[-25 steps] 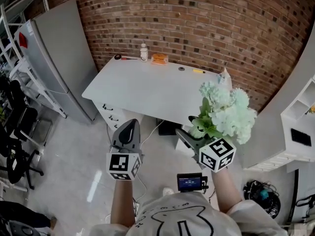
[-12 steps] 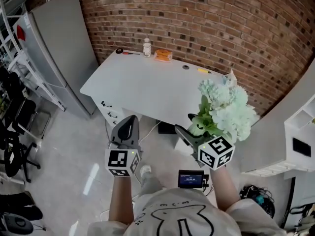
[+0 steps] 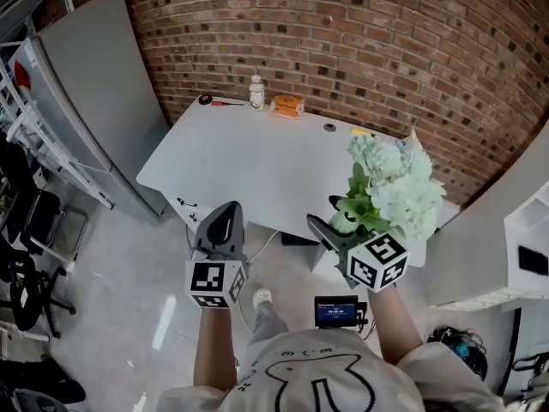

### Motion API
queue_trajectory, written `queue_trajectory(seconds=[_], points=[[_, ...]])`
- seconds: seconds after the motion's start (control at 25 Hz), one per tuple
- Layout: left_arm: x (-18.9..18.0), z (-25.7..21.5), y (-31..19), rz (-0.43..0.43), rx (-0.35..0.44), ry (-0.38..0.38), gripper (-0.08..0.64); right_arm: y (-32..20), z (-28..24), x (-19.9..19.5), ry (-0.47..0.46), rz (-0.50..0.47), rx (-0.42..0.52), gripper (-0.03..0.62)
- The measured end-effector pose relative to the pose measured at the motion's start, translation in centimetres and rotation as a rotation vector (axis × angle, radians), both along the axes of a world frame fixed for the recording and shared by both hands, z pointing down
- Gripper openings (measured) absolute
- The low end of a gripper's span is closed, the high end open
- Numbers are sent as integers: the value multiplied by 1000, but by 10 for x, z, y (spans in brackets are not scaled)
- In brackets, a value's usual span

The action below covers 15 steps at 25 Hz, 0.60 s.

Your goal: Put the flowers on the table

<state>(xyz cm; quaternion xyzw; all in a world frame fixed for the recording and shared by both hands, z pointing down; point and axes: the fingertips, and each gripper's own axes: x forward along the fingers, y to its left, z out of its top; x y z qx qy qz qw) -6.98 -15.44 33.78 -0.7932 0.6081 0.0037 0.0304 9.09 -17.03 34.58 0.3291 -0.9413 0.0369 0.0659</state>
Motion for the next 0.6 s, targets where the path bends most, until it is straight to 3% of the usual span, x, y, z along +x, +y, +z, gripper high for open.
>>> queue_trajectory(seconds=[0.6], points=[[-89,14,-134,44,-45,22,9,-131,10,-89,12,33,-15,270]])
